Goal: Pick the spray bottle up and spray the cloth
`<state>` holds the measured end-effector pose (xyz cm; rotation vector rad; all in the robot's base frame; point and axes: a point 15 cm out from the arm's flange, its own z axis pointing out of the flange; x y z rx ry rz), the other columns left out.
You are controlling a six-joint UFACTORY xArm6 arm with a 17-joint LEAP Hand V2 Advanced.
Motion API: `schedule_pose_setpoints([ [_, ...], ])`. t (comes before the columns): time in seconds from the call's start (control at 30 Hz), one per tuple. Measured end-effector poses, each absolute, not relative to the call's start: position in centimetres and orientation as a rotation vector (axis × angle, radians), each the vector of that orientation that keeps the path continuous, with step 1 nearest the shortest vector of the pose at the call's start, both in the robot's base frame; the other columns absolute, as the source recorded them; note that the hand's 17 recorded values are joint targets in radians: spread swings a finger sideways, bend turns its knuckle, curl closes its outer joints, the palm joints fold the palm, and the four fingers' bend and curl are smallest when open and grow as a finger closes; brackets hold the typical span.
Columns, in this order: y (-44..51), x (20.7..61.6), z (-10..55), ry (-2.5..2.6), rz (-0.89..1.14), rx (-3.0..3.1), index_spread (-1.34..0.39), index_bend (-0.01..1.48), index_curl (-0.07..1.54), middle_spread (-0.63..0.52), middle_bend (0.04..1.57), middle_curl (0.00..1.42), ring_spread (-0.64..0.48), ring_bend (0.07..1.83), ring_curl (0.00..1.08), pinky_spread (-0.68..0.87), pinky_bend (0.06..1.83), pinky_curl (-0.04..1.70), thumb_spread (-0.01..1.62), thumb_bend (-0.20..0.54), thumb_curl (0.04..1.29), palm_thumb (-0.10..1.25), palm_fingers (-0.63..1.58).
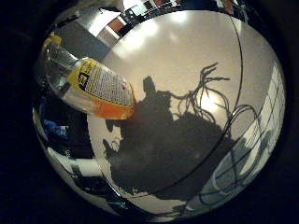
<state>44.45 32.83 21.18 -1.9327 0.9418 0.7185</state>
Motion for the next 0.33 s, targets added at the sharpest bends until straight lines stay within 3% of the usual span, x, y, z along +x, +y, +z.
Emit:
schedule_pose_setpoints([
  [0.33, 28.1, 43.9, 22.1, 1.0, 0.684, -1.903, -0.31, 0.19, 0.41, -0.09, 0.43, 0.43, -0.13, 0.81, 0.38, 0.31, 0.65, 0.44, 1.04, -0.023, 0.41, 0.72, 0.27],
])
